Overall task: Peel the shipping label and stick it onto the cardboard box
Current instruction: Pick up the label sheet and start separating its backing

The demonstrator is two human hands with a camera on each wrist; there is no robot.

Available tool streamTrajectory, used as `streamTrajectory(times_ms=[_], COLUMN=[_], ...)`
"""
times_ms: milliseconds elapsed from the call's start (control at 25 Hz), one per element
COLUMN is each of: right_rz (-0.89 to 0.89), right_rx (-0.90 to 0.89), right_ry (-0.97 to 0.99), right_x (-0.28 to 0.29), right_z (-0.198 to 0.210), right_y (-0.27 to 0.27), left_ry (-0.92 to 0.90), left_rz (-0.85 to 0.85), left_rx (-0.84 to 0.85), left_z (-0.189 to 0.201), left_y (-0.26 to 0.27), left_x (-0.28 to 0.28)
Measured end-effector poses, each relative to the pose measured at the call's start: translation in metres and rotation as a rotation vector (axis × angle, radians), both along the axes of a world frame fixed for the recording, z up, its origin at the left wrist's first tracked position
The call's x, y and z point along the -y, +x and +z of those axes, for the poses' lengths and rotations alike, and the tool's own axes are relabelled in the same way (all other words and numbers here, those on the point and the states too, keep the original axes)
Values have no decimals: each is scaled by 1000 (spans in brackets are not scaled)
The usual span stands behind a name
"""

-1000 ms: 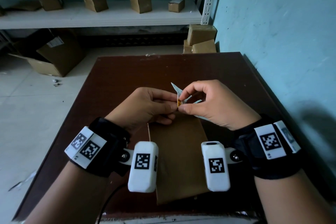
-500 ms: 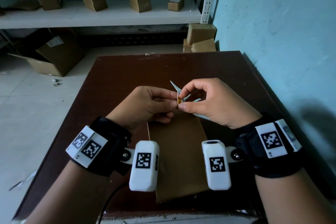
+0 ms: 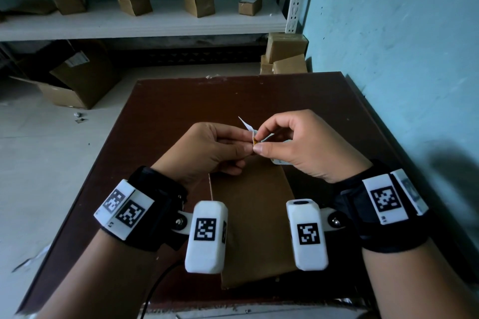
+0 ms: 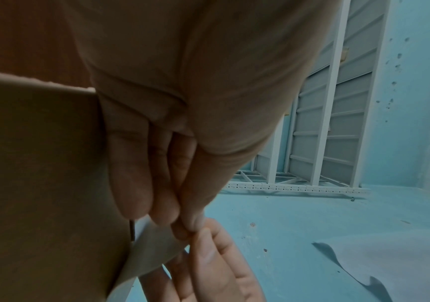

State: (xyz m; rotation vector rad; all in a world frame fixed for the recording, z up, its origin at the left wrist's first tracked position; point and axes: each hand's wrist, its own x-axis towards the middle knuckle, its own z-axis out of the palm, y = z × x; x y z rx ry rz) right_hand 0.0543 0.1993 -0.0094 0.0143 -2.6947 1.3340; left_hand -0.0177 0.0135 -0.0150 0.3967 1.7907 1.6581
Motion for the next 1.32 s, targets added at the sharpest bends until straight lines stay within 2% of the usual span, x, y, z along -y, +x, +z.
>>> streamTrajectory(times_ms=[240,640,800,1320], right_rz=[-6,14,33,21], right_rx=[12,-24,-8,-5], right_ry=[-34,-73,-69,-96], right_x=[0,1,1,-4], right_z=[0,-6,-6,-7], right_y=[1,-4,-4,-4], left_ry=[-35,14,48,12], left_rz=[27,66,11,-54], left_rx=[-34,-10,50,-5], left_z=[1,-1,3,-2], left_y=[-1,-1,1,-1], left_x=[-1,-2,1,1])
